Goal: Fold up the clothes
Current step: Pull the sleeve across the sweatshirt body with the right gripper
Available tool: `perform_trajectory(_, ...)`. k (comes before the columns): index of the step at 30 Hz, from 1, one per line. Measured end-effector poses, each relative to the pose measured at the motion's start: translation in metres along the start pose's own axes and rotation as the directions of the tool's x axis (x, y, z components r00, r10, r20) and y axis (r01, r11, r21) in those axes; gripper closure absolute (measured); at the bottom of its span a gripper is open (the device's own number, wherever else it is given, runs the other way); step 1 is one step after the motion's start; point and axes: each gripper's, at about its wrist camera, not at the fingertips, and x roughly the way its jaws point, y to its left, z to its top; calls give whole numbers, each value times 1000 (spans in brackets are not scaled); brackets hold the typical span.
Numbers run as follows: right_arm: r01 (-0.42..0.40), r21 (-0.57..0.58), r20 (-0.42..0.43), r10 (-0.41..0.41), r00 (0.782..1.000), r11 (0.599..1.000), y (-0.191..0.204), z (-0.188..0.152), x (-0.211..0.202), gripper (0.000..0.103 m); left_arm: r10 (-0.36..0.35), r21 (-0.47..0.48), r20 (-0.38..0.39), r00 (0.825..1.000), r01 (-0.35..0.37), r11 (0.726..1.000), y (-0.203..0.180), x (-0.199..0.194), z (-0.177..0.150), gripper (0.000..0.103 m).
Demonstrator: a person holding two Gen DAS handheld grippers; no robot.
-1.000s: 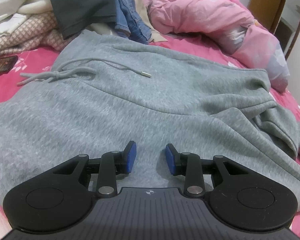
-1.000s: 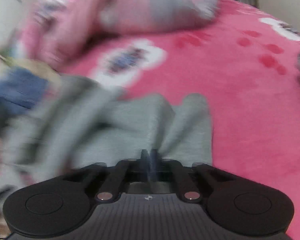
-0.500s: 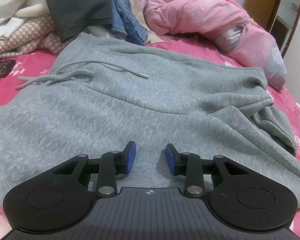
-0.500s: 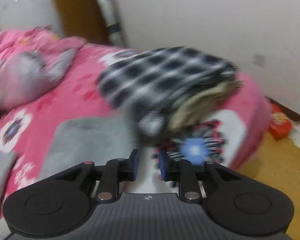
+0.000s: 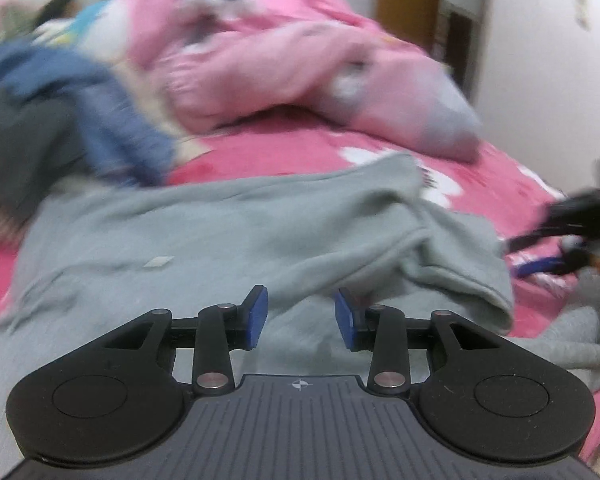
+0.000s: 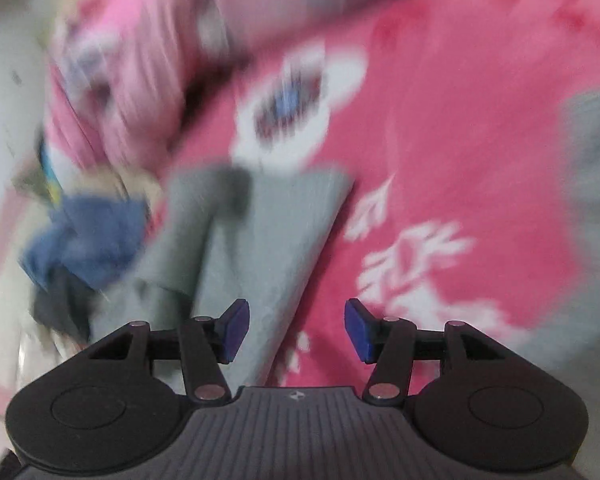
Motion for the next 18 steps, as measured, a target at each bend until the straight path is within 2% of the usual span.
perform_trajectory(2,6,19,-27,-6,1000,1000,3,8,26,53,-12,38,-8,1000,12,999,-8,20,8,66)
perform_trajectory(3,-5,-17,-13,5,1000,1000,8,10,28,84,-21,31,-17,1000,21,999,-8,32,12,66)
perform_trajectory(4,-17,-50,-9,16,1000,999,16,15,28,98,-28,12,-30,999,28,1000,-4,42,14,66)
perform_trajectory(6,-45,-96,22,47,999,994,27,31,21,98,-28,-37,-54,998,26,999,4,59,18,66)
perform_trajectory(8,-54,-160,98,70,993,986,42,51,-5,99,-21,-80,-71,997,16,997,13,70,19,66)
perform_trajectory(11,-8,-230,194,54,979,973,55,84,-51,99,-5,-89,-92,996,-3,996,22,78,18,66)
perform_trajectory(13,63,-260,236,0,972,964,53,107,-73,98,15,-85,-123,992,-26,996,25,85,17,66)
perform_trajectory(16,198,-258,271,-127,954,946,33,127,-95,98,38,-62,-165,986,-49,997,28,92,11,66)
perform_trajectory(18,293,-235,248,-234,940,927,10,136,-83,98,45,-42,-177,983,-53,998,28,94,7,66)
